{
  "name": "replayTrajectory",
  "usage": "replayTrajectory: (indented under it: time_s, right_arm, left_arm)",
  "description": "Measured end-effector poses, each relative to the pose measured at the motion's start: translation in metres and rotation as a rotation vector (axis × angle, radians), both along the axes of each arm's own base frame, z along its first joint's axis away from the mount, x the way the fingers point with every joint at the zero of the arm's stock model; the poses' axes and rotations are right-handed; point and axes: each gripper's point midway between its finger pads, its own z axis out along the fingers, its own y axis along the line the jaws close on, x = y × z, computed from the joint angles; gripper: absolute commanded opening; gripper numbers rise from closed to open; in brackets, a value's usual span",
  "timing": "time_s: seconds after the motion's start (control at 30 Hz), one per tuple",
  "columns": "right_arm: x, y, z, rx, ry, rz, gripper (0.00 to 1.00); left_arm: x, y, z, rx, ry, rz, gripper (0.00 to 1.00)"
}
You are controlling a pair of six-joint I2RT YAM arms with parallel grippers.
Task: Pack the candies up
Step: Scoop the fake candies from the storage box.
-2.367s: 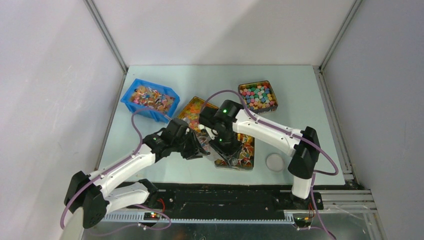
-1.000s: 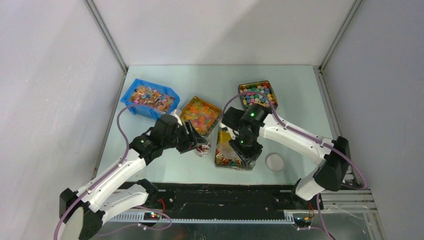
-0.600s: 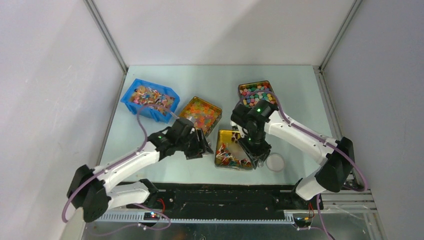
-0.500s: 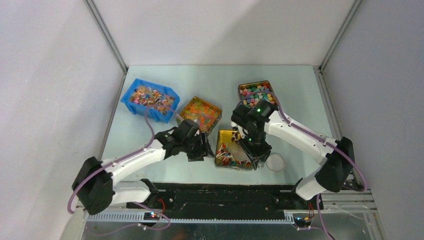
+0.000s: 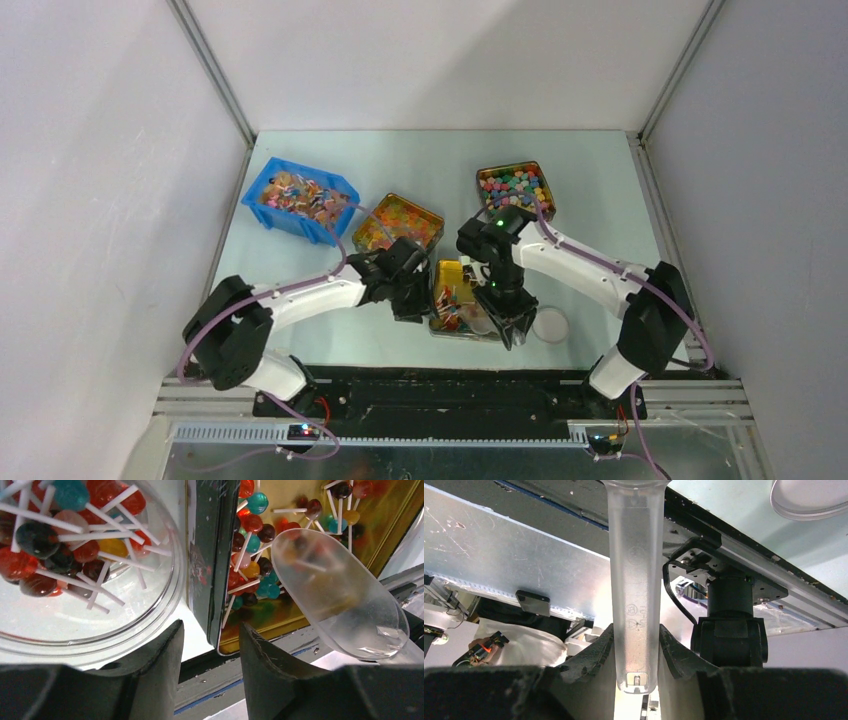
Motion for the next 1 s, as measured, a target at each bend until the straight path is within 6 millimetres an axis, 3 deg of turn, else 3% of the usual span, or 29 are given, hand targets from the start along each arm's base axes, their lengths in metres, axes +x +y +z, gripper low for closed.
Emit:
replayTrajectory:
  time_s: [0.43, 1.0]
  right_arm:
    - [0.004, 0.007, -0.019, -0.058, 0.096, 0.008, 0.0]
    - [0.02, 0.029, -0.038, -0.03, 0.1, 0.05, 0.0]
  left_arm:
    - [0.009, -0.002, -0.009, 0.084, -0.013, -0.025, 0.26]
    - [0.013, 0.003, -0.011, 0.143, -0.026, -0.042, 0.24]
